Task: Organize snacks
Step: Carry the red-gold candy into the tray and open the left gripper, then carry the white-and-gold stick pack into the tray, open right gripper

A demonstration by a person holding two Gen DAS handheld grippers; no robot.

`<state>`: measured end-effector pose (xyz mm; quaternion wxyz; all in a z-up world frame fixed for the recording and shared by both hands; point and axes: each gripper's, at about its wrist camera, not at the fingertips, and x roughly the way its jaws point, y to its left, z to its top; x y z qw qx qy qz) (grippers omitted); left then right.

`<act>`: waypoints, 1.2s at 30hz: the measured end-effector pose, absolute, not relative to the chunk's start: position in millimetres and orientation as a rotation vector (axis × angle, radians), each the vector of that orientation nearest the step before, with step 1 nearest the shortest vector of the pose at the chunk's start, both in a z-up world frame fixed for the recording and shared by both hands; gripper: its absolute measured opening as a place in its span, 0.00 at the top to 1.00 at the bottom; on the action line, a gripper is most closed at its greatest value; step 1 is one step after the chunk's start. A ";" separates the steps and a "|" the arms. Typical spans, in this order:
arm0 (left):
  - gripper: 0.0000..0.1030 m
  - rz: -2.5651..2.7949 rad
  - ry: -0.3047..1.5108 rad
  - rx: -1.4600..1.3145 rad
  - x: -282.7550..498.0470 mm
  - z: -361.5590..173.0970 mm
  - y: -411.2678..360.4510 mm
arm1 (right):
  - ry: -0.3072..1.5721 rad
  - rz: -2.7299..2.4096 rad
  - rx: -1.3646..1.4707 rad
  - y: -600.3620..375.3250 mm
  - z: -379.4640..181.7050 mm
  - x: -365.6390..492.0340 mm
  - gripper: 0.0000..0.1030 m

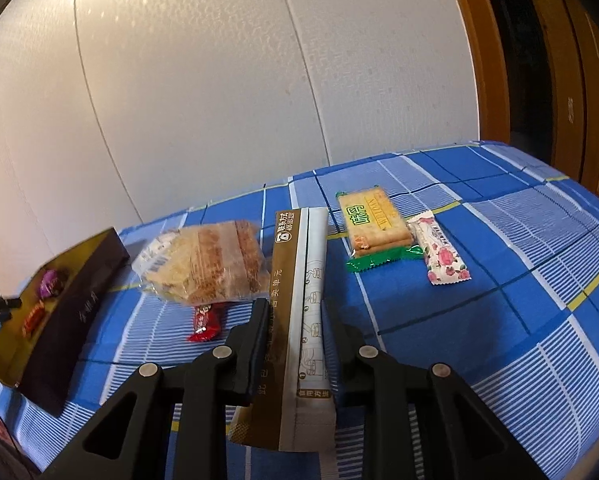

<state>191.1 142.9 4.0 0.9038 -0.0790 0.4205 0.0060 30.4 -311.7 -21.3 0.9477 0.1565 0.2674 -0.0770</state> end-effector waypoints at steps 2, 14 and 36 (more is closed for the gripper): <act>0.42 0.017 0.875 -0.157 186.3 1.7 143.0 | 0.537 -0.156 0.326 -313.2 -20.0 28.9 0.75; 0.42 0.081 0.881 -0.142 178.3 -3.3 154.0 | 0.555 -0.087 0.305 -284.2 -11.4 23.2 0.75; 0.41 0.081 0.890 -0.208 176.8 0.4 171.6 | 0.681 0.335 0.150 -85.3 55.1 102.9 0.75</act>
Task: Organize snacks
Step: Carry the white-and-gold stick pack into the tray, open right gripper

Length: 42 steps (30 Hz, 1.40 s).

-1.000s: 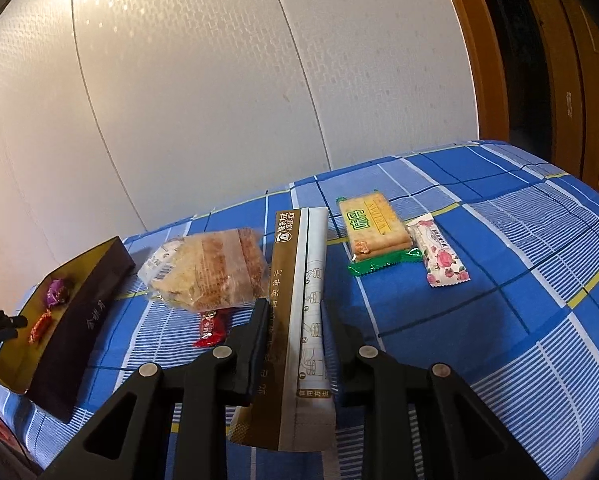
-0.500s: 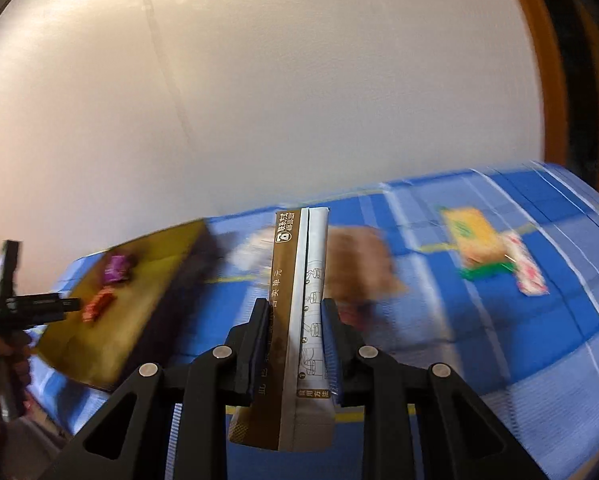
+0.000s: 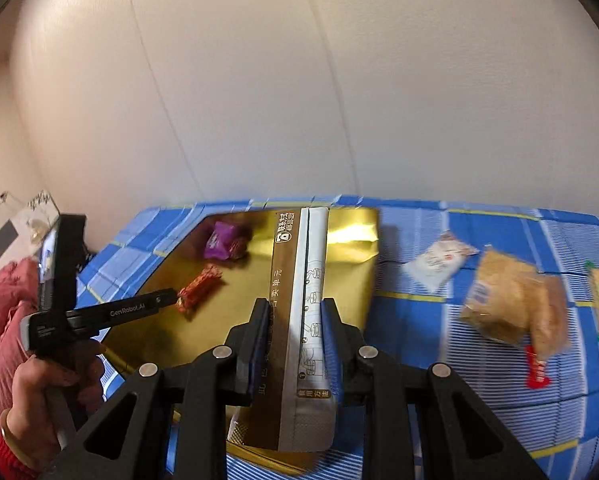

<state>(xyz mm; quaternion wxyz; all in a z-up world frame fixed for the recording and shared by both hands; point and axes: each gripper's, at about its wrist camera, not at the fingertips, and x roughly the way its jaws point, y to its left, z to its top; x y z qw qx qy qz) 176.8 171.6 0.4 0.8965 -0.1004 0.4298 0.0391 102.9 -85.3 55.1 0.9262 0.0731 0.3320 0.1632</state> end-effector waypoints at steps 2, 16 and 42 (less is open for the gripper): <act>0.41 0.081 0.886 -0.207 176.9 2.2 171.5 | 0.731 0.337 0.139 -71.8 50.1 117.0 0.75; 0.41 0.057 0.874 -0.251 178.7 9.8 178.4 | 0.912 0.323 0.129 -5.8 20.7 200.2 0.75; 0.32 0.037 0.852 -0.232 175.4 12.8 170.0 | 0.863 0.357 0.030 -5.0 32.7 188.7 0.68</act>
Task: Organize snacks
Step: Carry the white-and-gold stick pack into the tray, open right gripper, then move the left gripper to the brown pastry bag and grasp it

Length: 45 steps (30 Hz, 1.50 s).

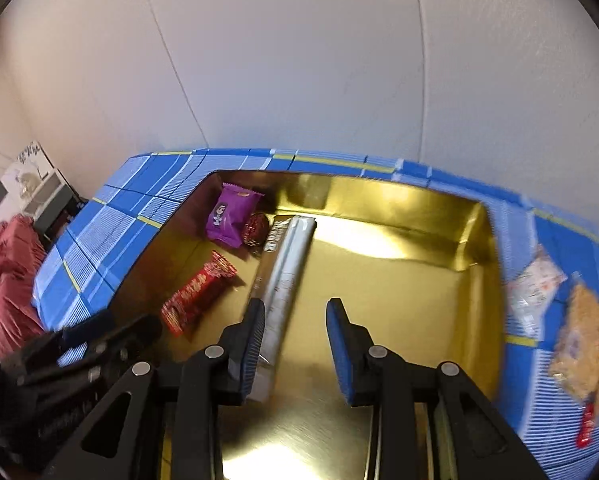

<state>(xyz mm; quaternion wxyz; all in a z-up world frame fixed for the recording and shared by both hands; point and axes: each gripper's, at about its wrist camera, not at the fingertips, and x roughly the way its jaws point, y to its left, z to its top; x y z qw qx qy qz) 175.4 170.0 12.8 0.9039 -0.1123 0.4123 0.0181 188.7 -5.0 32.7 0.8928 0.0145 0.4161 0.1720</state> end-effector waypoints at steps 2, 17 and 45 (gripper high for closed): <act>0.28 0.031 0.842 -0.226 174.8 14.0 166.3 | 0.837 0.341 0.009 -14.4 36.5 179.3 0.68; 0.15 -0.067 0.787 -0.117 166.6 19.1 114.2 | 0.743 0.119 0.119 -155.9 38.7 109.8 0.68; 0.04 -0.300 0.647 -0.080 105.0 25.9 13.1 | 0.761 -0.382 0.295 -402.4 -14.8 77.3 0.68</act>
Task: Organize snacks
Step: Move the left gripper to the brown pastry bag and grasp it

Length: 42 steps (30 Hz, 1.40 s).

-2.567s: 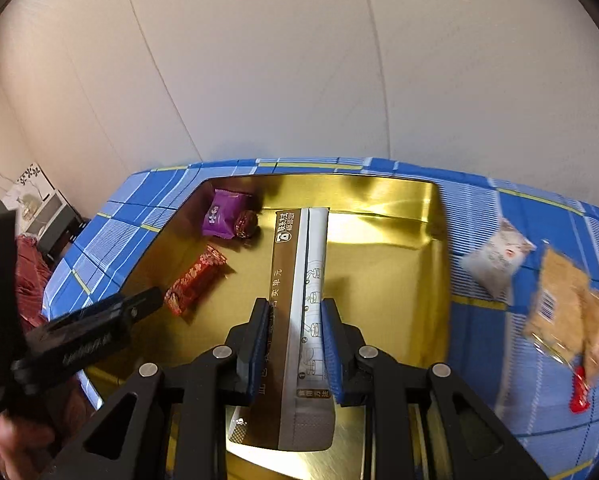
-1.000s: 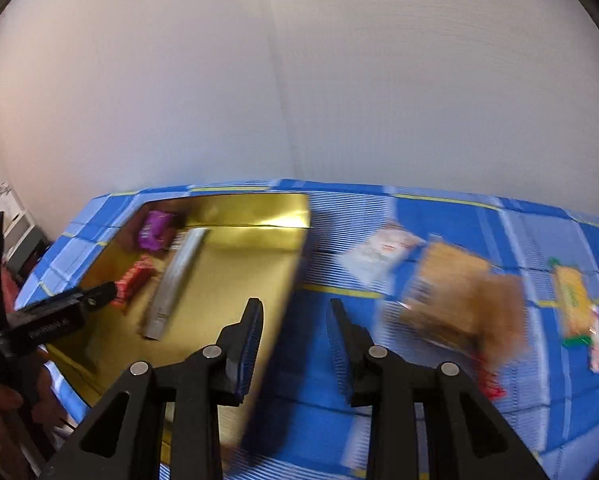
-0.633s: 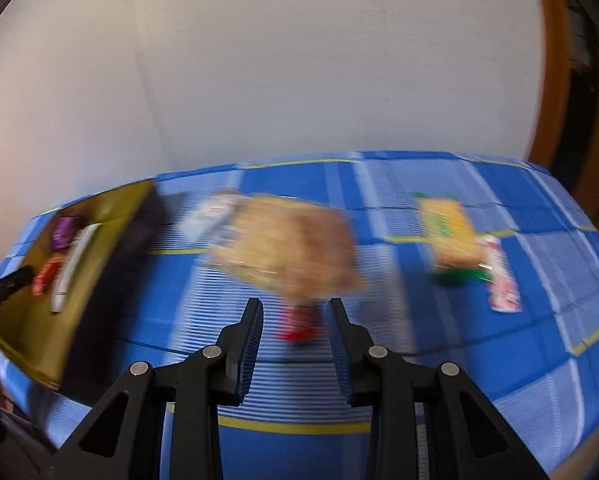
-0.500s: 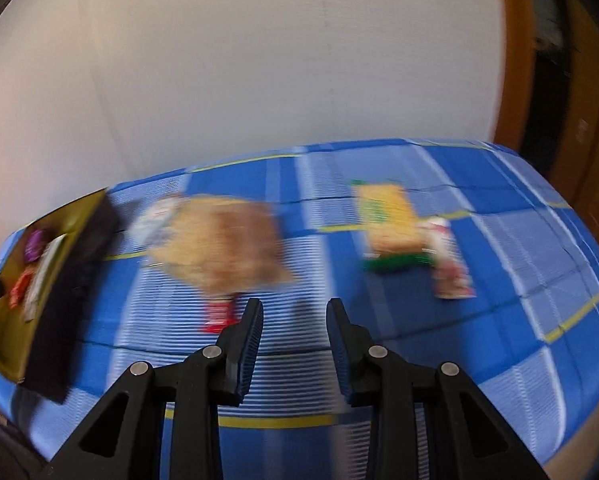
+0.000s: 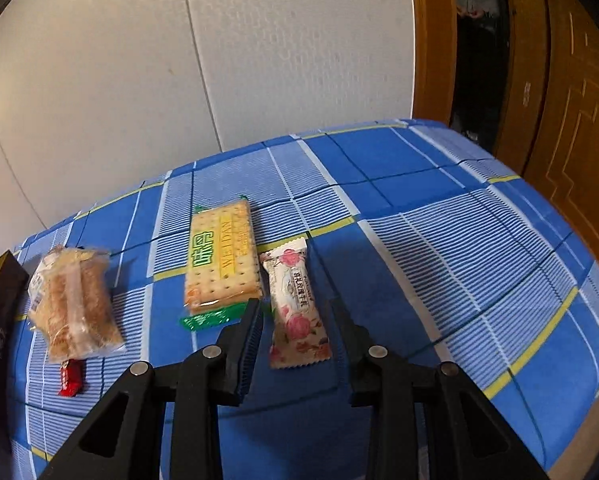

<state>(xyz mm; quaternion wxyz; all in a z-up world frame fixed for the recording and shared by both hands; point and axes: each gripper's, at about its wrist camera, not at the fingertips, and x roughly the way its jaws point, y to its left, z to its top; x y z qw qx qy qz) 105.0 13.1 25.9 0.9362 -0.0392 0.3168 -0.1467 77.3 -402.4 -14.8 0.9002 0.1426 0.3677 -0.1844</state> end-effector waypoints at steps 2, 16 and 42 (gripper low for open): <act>0.04 -0.309 0.645 -0.065 102.0 24.9 5.5 | 0.773 -0.342 0.305 -405.3 -17.1 81.1 0.68; 0.04 -0.401 0.701 -0.006 96.3 28.8 -70.7 | 0.815 -0.313 0.246 -397.5 -23.0 71.1 0.74; 0.37 -0.334 0.953 0.156 186.0 -14.6 -255.3 | 0.829 -0.255 0.343 -407.6 -24.0 59.5 0.73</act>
